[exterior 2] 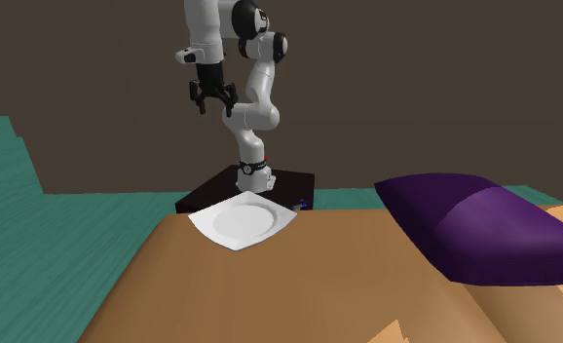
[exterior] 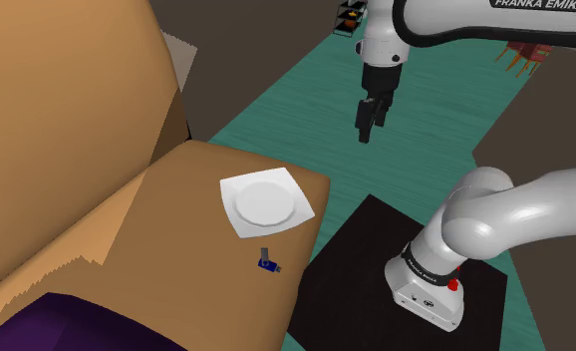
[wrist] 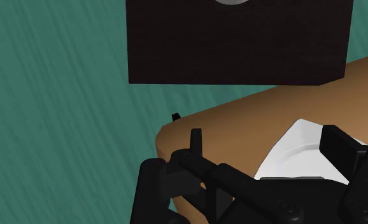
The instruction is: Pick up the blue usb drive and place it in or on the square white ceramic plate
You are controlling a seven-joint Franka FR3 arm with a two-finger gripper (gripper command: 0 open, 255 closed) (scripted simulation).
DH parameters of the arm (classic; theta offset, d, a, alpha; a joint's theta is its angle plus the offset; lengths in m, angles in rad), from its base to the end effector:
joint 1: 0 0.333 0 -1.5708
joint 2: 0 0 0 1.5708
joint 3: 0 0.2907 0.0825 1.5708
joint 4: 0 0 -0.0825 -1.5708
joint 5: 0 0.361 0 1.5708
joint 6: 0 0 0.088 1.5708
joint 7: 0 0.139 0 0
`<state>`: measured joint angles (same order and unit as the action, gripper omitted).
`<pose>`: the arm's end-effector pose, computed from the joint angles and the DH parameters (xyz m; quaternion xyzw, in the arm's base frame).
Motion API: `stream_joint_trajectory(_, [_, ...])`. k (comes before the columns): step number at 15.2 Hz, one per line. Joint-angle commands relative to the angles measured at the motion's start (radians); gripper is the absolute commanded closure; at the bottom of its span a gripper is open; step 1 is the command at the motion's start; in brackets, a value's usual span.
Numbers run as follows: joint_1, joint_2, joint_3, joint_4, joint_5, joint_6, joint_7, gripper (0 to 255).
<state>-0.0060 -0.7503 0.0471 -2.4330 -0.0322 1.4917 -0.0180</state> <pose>0.2901 0.0086 0.4904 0.9947 0.0218 -0.0954 0.0326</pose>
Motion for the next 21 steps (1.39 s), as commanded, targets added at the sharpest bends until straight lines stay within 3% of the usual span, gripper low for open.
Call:
stream_joint_trajectory(1, [0.000, 0.000, 0.000, 0.000, 0.000, 0.000, 0.000, 0])
stream_joint_trajectory(11, [0.097, 0.047, 0.168, -0.175, 0.160, 0.291, 0.168, 0])
stream_joint_trajectory(21, [0.171, 0.271, 0.368, -0.212, 0.265, 0.638, 0.339, 0])
